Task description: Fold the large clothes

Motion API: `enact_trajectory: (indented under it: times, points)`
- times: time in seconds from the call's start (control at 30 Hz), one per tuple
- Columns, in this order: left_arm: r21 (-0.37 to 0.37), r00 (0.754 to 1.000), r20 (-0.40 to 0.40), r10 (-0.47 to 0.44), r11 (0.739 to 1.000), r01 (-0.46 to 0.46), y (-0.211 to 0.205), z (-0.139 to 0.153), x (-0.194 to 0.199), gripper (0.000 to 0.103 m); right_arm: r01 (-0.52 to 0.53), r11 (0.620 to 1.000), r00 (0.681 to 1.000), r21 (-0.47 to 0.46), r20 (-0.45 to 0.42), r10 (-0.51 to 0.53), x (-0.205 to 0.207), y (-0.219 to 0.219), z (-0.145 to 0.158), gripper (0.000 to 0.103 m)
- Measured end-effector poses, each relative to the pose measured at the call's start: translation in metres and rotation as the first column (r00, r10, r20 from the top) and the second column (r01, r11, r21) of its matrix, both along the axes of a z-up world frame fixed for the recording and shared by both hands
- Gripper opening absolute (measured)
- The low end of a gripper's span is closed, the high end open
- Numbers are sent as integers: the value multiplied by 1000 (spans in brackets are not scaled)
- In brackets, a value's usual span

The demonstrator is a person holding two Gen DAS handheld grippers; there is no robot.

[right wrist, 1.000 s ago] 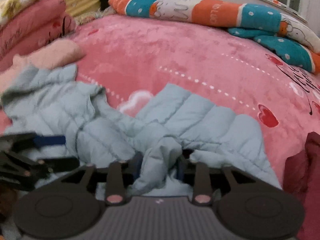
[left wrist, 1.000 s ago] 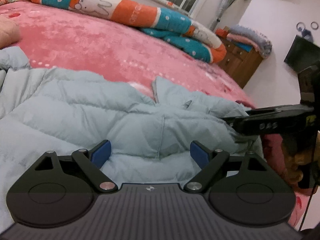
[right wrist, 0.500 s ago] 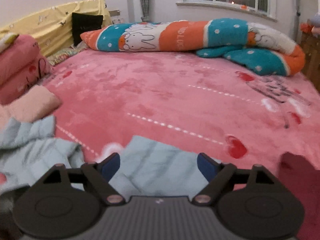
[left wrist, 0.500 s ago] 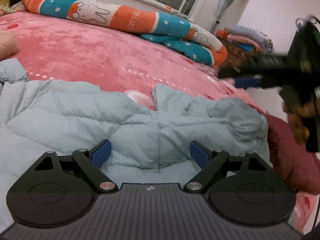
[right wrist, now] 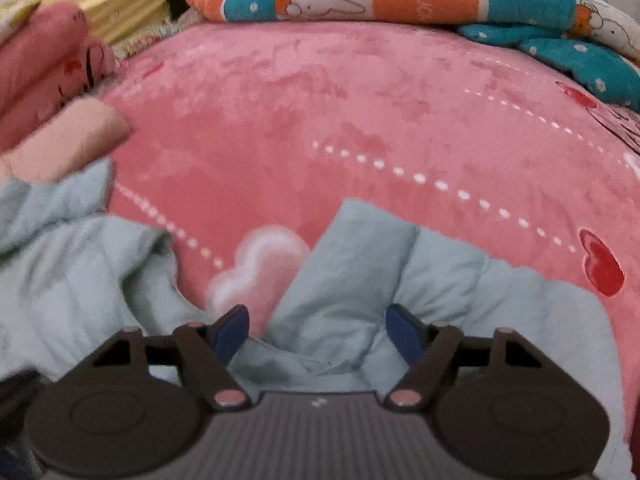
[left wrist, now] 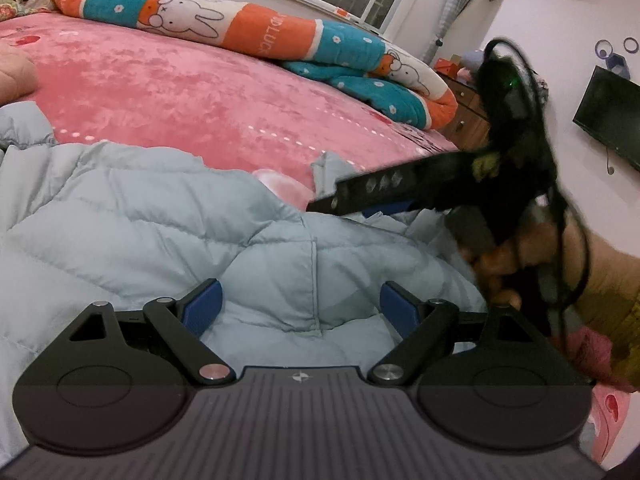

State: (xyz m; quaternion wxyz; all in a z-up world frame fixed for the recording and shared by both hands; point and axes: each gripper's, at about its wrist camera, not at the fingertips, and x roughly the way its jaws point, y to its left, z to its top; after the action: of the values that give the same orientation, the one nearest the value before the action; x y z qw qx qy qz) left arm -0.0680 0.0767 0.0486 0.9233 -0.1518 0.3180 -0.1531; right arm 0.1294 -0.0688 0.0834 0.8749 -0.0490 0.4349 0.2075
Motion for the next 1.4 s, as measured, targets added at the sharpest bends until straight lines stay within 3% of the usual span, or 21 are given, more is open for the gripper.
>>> enact_trajectory:
  times: [0.13,0.2,0.3,0.47,0.6,0.77,1.0,1.2,1.4]
  points:
    - [5,1000,-1,-2,1000,2,1,-1,3,103,-7,997,999,-79,53,11,-6,4,-7,60]
    - [8,1000,-1,-1,1000,1,-1,-1,4,103,8,994,997,-106,78,0,-8,4,-7,35]
    - [13,1000,-1,-1,1000,1,-2,-1,4,103,56,993,995,-102,90,-47,-4,-5,-4,8]
    - [21,1000,-1,0,1000,0,-5,-2,5,103,129,990,982,-60,145,-119,-7,-27,16,4]
    - [27,1000,2,0,1000,0,-5,-1,4,103,222,974,950,35,219,-224,-17,-62,54,4]
    - [35,1000,14,-3,999,2,-6,1,1,103,343,929,861,137,351,-369,-43,-123,119,4]
    - [72,999,41,-18,997,15,-12,4,-9,103,497,835,689,235,478,-545,-107,-219,186,4]
    - [115,998,63,-17,993,10,-18,6,-20,103,600,728,562,332,473,-679,-170,-289,197,4]
    - [164,997,80,-9,986,-4,-27,10,-30,103,654,603,440,456,419,-794,-234,-333,179,3]
